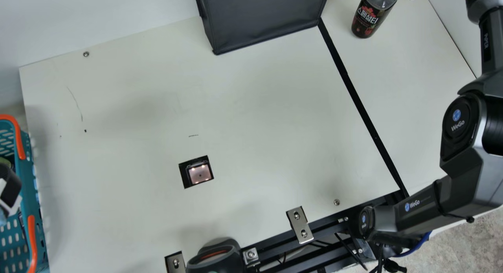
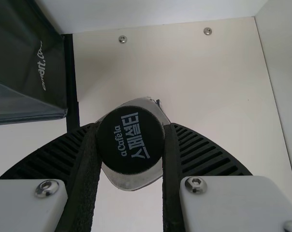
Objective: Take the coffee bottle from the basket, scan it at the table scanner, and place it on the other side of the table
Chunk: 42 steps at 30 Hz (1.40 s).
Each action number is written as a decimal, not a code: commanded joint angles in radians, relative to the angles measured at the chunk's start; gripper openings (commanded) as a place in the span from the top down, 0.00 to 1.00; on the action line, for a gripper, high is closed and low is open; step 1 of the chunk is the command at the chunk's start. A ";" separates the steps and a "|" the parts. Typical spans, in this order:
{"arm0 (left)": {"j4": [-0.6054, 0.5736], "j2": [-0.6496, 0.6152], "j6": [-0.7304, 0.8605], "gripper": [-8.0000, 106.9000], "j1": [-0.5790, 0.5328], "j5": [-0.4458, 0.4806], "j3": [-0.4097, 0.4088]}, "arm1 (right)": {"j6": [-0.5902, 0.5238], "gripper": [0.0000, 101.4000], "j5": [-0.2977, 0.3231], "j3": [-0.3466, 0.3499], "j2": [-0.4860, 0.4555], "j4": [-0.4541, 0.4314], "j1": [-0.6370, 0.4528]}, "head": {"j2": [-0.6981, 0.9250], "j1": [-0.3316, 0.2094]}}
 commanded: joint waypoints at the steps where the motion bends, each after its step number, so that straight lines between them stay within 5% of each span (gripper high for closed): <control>1: 0.000 0.000 0.000 0.15 0.000 0.000 0.000 | 0.002 0.84 -0.003 0.002 0.001 -0.002 0.003 | -0.002 -0.029; 24: 0.000 0.000 0.000 0.15 0.000 0.000 0.000 | 0.007 0.08 -0.040 0.047 -0.036 -0.025 0.023 | -0.002 -0.029; 42: 0.000 0.000 0.000 0.15 0.000 0.000 0.000 | 0.121 0.06 -0.111 0.272 -0.320 -0.126 0.054 | -0.002 -0.029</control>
